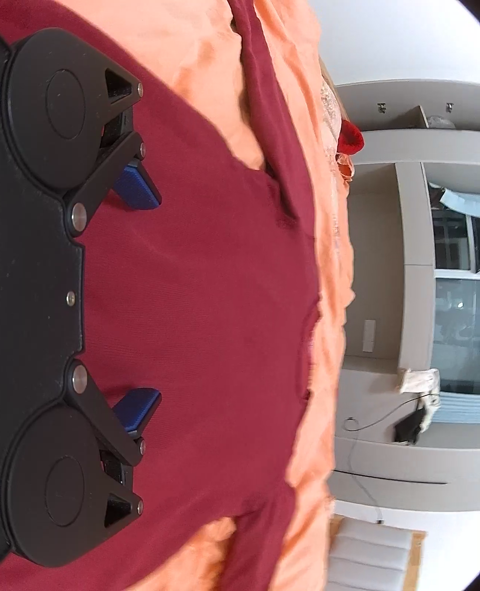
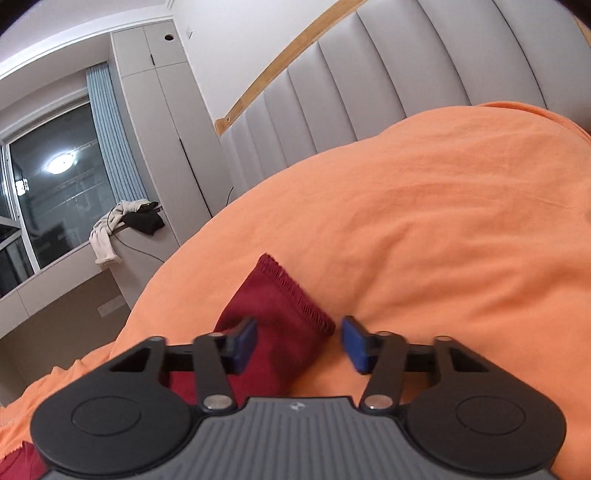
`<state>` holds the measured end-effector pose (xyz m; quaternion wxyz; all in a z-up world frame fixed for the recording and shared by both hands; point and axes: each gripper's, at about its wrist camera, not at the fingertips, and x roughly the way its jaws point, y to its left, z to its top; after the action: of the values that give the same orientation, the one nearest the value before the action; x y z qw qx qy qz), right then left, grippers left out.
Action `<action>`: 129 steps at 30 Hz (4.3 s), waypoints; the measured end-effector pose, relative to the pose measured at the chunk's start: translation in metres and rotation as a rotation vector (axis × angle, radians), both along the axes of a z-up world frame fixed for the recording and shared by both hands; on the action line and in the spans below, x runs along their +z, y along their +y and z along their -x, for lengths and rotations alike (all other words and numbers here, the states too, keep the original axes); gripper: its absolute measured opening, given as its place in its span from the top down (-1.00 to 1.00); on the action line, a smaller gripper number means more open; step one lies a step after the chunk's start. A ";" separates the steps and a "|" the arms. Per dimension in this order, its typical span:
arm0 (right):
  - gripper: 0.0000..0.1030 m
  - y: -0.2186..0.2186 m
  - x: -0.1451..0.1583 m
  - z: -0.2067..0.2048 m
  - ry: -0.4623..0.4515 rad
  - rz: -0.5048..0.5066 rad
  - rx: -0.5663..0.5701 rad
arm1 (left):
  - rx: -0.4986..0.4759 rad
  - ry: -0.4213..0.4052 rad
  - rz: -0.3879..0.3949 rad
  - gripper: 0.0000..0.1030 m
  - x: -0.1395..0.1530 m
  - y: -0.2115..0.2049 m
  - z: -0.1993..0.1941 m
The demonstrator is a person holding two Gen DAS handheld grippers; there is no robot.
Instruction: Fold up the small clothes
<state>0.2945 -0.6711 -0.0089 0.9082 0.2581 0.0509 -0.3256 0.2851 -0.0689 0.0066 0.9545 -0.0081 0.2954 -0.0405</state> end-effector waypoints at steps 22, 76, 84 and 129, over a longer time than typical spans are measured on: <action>0.80 0.218 0.122 -0.080 -0.051 0.346 0.500 | 0.247 -0.107 -0.047 -0.99 0.038 0.056 -0.013; 0.69 0.193 -0.006 -0.090 0.227 -0.107 0.695 | 0.198 0.116 -0.061 -0.99 -0.007 0.051 -0.051; 0.47 0.203 0.017 -0.064 0.204 -0.047 0.712 | 0.212 0.080 0.149 -0.99 0.014 0.087 -0.040; -1.00 0.337 0.029 0.029 0.085 0.257 1.292 | 0.866 0.007 0.264 -0.79 0.000 0.364 -0.105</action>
<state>0.2657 -0.3340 0.0199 0.9416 0.0521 0.1922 0.2716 0.3903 0.2947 0.0064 0.8733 -0.2526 0.2604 0.3252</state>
